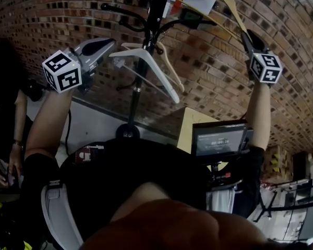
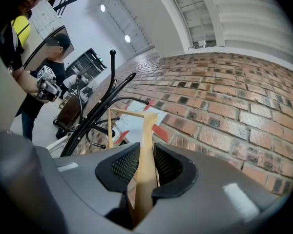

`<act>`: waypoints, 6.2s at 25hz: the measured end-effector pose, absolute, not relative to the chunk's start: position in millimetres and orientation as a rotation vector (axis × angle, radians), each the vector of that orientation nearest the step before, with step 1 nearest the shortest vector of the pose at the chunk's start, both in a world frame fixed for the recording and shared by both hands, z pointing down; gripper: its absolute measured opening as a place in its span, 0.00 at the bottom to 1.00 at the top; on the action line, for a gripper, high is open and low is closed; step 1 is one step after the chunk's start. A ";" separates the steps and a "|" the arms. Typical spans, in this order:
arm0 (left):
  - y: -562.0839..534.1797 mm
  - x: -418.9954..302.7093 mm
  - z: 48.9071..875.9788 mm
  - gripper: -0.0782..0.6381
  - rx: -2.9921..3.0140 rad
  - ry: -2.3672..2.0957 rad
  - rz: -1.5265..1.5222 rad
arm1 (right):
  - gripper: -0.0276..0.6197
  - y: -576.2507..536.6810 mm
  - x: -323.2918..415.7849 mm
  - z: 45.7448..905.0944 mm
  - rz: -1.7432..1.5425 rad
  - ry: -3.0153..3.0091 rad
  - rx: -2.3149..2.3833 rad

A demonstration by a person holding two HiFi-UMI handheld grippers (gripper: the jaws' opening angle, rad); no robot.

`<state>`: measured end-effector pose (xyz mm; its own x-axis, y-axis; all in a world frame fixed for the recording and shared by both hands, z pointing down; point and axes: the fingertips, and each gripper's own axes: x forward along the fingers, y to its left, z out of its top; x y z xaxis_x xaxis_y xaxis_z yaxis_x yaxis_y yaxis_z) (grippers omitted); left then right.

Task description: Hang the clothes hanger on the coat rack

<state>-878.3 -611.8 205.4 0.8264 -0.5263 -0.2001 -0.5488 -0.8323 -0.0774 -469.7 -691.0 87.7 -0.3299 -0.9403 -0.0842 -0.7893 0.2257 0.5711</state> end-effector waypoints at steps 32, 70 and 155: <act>-612.9 -902.5 217.1 0.10 -2.854 0.990 0.264 | 0.21 -769.5 -587.4 72.2 -1.148 -2.021 1.369; -605.0 -931.9 247.4 0.10 -2.910 1.046 0.291 | 0.21 -783.2 -598.2 182.2 -1.160 -1.958 1.400; -578.3 -887.6 449.8 0.10 -3.153 1.143 0.221 | 0.06 -548.1 -632.1 472.2 0.260 -2.812 1.272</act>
